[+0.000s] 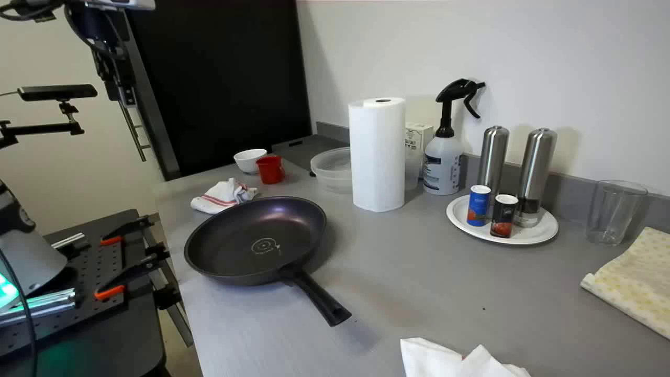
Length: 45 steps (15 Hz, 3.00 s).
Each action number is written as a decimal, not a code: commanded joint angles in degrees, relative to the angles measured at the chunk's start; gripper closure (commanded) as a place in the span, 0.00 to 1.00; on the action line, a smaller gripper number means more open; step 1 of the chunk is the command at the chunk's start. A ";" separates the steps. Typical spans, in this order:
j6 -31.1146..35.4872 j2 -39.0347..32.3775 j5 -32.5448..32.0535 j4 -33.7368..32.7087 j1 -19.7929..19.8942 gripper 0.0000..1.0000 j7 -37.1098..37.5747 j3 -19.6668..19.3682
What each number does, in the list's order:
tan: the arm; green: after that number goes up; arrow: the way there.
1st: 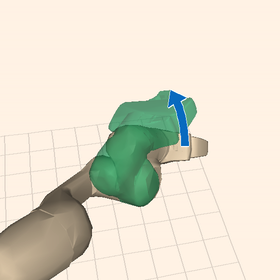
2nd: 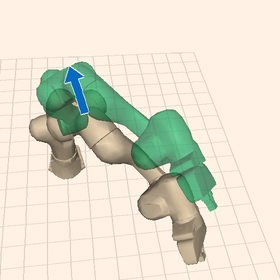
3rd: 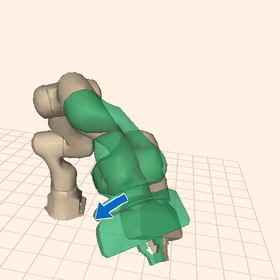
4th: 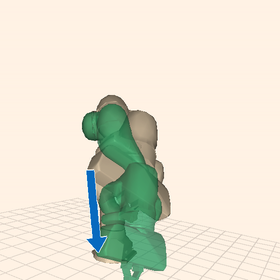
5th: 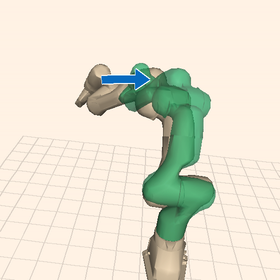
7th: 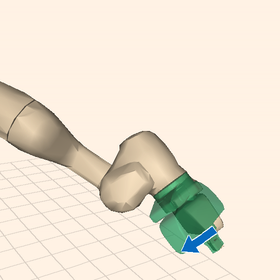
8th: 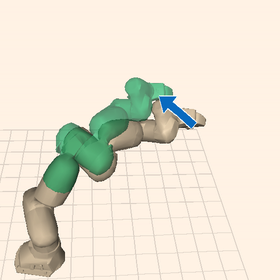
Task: Use the tea towel to wipe the pan
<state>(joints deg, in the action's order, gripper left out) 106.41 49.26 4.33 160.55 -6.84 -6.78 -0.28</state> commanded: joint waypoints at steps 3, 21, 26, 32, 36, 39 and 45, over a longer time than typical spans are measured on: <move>-0.12 -0.23 0.19 -0.04 0.29 0.00 -0.17 0.27; 2.98 -9.04 0.26 -3.79 -2.01 0.00 0.27 3.70; 7.00 -19.25 -2.60 -7.89 -3.01 0.00 0.58 7.51; 9.85 -32.61 -10.14 -15.78 -2.95 0.00 -0.92 10.25; 10.11 -41.53 -15.17 -21.91 -3.57 0.00 -3.78 11.20; 10.63 -47.95 -18.59 -26.42 -4.18 0.00 -6.30 11.98; 15.29 -56.85 -19.76 -31.96 -4.97 0.00 -14.26 12.65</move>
<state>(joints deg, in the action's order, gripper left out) 119.96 -3.09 -14.20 132.12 -11.52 -16.92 12.12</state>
